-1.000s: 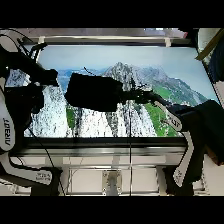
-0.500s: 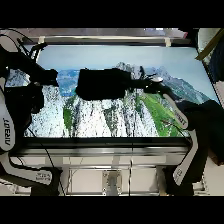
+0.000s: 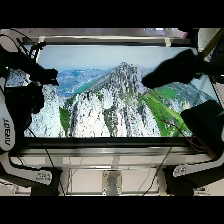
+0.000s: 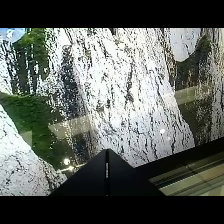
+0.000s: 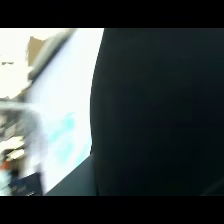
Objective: Fold the clothes and pants, and hang the long-sleeved shirts on hangers.
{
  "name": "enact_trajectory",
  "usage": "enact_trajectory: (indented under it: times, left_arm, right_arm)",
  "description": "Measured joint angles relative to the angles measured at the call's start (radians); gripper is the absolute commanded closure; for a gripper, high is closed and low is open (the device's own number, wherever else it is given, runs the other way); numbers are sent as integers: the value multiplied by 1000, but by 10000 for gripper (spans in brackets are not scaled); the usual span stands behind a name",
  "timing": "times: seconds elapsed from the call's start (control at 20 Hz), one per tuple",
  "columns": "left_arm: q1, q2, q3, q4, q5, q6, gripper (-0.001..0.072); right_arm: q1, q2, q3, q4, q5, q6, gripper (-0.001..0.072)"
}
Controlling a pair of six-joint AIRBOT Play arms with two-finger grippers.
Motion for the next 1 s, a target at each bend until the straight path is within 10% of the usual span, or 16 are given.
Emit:
enact_trajectory:
  times: [0.6,0.65,0.8,1.0]
  left_arm:
    - [-3,0,0,0,10,-16,699]
    - [-4,0,0,-1,10,-17,699]
    - [-4,0,0,-1,8,-19,699]
    - [-4,0,0,0,3,-27,699]
  right_arm:
    - [-660,232,-10,-639,523,95,688]
    - [-674,236,-18,-703,540,103,642]
    - [-694,243,-38,-817,586,130,196]
    - [-702,270,-6,-827,615,209,204]
